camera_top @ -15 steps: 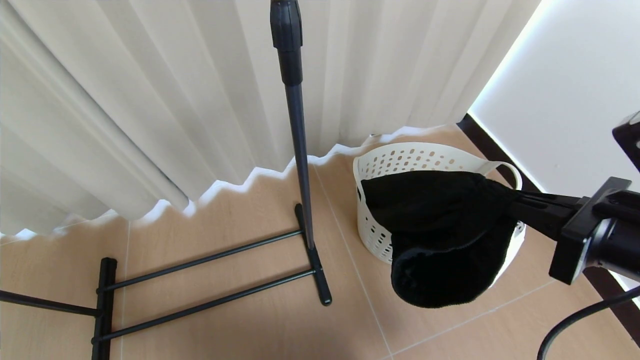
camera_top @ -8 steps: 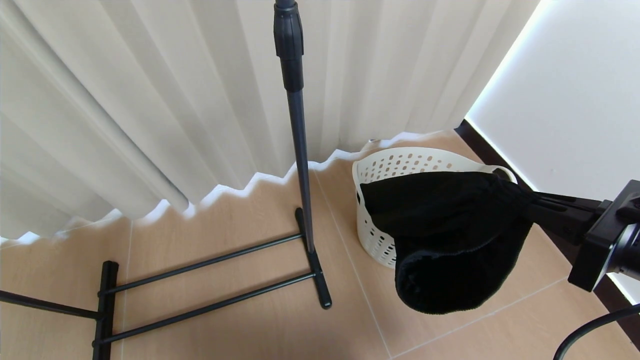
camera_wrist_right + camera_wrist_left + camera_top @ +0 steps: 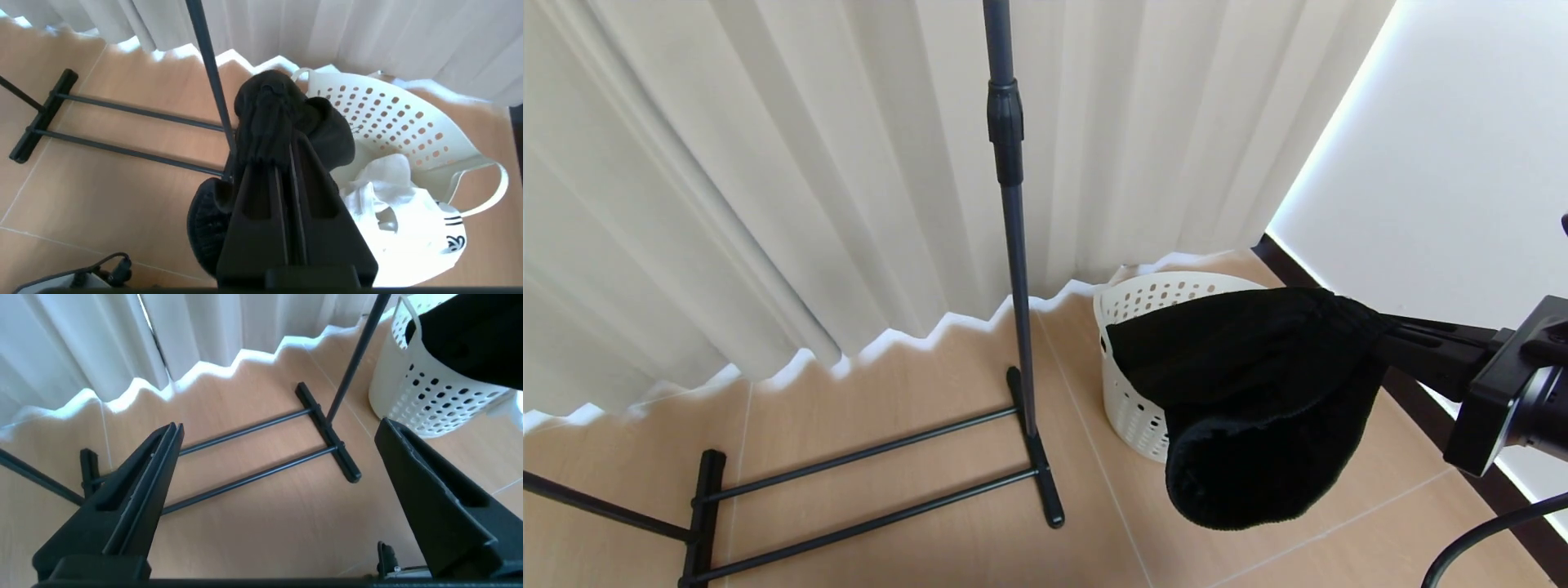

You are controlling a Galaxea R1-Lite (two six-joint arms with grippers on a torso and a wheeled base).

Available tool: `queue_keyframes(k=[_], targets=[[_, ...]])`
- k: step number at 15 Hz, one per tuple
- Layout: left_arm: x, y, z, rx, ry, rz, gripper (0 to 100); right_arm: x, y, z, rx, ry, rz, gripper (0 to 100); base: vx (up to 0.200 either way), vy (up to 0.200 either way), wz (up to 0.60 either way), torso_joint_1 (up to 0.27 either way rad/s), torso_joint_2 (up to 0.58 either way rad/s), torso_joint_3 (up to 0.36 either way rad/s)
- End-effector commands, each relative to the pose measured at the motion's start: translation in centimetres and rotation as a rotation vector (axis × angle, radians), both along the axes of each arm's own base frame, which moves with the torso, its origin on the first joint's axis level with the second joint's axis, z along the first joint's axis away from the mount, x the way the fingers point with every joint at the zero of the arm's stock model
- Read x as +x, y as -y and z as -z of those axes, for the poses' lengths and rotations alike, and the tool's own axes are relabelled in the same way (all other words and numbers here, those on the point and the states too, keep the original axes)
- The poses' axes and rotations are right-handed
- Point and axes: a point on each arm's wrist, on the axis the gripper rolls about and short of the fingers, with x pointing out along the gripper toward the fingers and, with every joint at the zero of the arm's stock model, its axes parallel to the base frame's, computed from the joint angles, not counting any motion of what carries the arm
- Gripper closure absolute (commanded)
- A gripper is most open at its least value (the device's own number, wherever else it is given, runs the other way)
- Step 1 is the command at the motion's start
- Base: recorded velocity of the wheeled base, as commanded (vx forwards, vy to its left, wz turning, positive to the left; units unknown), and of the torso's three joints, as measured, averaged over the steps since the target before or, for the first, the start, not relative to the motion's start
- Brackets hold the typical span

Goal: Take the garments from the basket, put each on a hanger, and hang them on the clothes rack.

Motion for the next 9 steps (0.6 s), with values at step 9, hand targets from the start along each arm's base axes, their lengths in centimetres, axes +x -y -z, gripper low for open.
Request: queue_keyframes(k=[9], targets=[[0.00,0.00,0.00,0.000,0.000,0.000,0,0.71,0.50,0.57,-0.010,-0.010,0.044,100,0.000,0.000,0.00,0.011,-0.20,0.007]])
